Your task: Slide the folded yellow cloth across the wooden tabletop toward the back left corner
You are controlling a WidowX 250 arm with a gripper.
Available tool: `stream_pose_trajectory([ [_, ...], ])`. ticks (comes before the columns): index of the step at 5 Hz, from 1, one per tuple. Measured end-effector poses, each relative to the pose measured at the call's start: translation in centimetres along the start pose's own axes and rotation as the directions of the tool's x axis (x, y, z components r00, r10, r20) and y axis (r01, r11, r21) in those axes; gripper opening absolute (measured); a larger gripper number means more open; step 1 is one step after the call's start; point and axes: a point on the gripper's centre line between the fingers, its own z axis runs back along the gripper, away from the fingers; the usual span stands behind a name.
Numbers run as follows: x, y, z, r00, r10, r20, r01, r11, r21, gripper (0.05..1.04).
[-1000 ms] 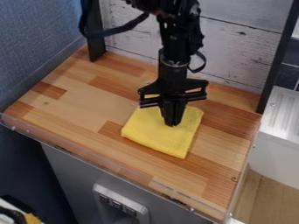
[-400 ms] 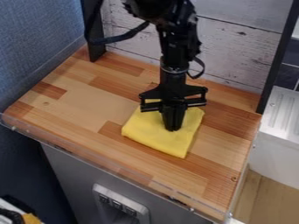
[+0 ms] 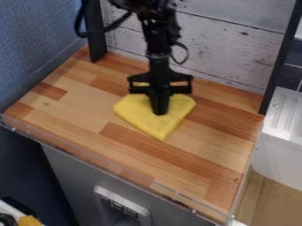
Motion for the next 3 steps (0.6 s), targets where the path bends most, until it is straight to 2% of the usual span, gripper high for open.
stream_pose_trajectory([
  [1, 1.7, 2.1, 0.2, 0.995, -0.103, -0.004, 0.103, 0.995, -0.002, 0.064],
  [3, 4.9, 5.1, 0.3, 0.966, -0.257, 0.015, 0.257, 0.966, 0.001, 0.064],
])
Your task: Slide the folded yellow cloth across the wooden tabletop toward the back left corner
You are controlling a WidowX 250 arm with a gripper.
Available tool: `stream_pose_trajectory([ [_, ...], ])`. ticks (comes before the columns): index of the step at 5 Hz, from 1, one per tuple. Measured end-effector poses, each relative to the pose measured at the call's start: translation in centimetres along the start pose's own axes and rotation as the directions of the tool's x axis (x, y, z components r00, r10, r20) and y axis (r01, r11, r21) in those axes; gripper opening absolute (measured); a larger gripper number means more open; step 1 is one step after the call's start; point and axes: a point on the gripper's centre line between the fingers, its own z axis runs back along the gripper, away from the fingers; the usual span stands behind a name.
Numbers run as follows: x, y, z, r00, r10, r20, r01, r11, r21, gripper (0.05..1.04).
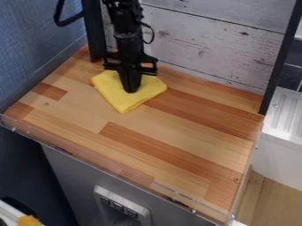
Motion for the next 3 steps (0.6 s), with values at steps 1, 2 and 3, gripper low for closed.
stream_pose_trajectory([
  [1, 0.6, 1.2, 0.1, 0.998, -0.061, 0.01, 0.061, 0.998, 0.012, 0.064],
  [2, 1.0, 2.4, 0.1, 0.994, -0.108, 0.008, 0.108, 0.994, 0.02, 0.064],
  [3, 1.2, 3.5, 0.2, 0.99, -0.139, 0.008, 0.138, 0.99, 0.029, 0.064],
])
